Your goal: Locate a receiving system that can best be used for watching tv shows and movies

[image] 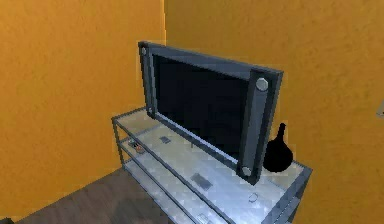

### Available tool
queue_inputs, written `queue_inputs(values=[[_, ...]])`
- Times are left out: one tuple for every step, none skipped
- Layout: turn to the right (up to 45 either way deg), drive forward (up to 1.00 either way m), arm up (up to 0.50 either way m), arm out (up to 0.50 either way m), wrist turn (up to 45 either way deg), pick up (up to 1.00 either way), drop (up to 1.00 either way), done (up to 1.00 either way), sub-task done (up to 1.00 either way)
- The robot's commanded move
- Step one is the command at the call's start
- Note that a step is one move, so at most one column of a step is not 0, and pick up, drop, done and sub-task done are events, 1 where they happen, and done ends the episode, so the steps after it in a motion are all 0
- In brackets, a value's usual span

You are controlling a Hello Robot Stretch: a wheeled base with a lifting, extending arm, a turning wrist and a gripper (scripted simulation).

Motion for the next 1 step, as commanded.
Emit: queue_inputs(values=[[0.0, 0.0, 0.0, 0.0, 0.0, 0.0, 0.0, 1.0, 0.0]])
